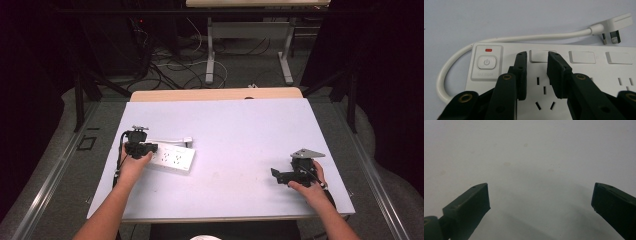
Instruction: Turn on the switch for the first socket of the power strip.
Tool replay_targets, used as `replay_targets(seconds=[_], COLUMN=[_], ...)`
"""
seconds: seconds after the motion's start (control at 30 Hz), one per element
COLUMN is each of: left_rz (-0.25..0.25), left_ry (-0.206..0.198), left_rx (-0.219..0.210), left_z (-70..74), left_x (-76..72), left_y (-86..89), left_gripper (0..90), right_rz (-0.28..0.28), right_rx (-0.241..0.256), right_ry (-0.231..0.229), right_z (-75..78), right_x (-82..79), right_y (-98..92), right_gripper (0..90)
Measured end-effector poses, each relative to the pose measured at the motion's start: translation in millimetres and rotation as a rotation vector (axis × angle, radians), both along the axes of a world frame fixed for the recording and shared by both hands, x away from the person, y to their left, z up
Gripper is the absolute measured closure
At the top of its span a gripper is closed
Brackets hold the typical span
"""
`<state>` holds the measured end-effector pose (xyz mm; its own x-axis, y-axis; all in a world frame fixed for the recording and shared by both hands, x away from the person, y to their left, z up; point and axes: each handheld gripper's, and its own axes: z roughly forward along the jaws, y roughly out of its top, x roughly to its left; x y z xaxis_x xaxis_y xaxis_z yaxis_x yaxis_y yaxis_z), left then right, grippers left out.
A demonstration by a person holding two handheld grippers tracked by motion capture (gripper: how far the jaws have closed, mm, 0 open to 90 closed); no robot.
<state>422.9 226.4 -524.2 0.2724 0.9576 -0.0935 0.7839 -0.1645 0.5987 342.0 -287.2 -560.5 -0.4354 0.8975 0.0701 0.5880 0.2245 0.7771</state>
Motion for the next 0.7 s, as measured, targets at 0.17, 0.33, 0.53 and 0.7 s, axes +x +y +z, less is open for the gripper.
replay_targets(seconds=[0.17,0.33,0.53,0.7], left_rz=[-0.027,-0.047,-0.056,-0.060], left_ry=[-0.014,-0.018,-0.020,-0.020], left_rx=[0.004,0.015,0.011,0.022], left_z=[-1.0,-1.0,-1.4,-1.0], left_x=[-0.4,-1.3,-2.3,-2.3], left_y=[-4.0,-6.4,-9.1,-10.4], left_gripper=[68.5,67.0,66.8,68.8], right_rz=[0.006,0.012,0.031,0.033], right_rx=[0.002,0.002,-0.005,0.000], right_ry=[0.000,0.006,0.002,0.001], right_z=[-0.4,-0.8,-1.2,-0.3], right_x=[0.5,1.2,3.9,3.5], right_y=[0.0,0.8,2.9,4.7], right_gripper=[1.0,1.0,1.0,1.0])
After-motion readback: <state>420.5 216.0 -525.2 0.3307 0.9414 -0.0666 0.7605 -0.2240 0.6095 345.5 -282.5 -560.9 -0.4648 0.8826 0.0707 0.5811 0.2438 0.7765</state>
